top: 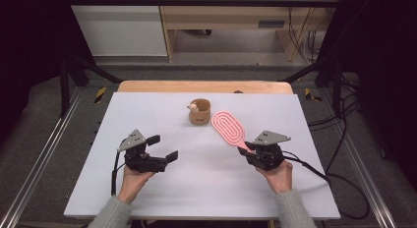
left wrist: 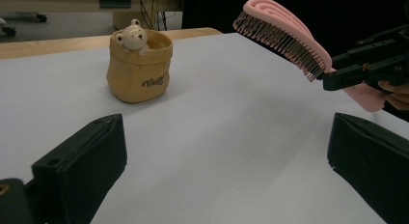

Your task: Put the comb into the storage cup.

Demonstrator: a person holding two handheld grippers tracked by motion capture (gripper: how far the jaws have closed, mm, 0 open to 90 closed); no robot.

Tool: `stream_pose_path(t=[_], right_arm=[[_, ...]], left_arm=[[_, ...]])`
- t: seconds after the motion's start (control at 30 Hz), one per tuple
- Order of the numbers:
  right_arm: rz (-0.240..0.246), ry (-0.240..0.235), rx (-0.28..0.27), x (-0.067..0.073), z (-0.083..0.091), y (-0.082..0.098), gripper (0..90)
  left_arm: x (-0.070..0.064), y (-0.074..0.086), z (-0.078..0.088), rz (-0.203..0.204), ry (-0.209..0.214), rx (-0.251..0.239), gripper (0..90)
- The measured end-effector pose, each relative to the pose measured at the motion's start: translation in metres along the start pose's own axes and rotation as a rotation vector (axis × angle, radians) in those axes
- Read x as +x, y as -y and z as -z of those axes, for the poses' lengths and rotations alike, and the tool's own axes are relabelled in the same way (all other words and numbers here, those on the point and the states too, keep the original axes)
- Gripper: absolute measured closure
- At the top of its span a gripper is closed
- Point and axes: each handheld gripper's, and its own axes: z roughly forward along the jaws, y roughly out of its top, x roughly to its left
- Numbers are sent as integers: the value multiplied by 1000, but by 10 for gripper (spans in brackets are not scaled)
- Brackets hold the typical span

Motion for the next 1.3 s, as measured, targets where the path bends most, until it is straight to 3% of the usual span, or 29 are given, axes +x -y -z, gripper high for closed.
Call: stream_pose_path(t=[1.3], right_arm=[[12, -9, -31, 6, 6, -3, 694]], left_arm=[[-26, -17, -37, 41, 67, -28, 1]])
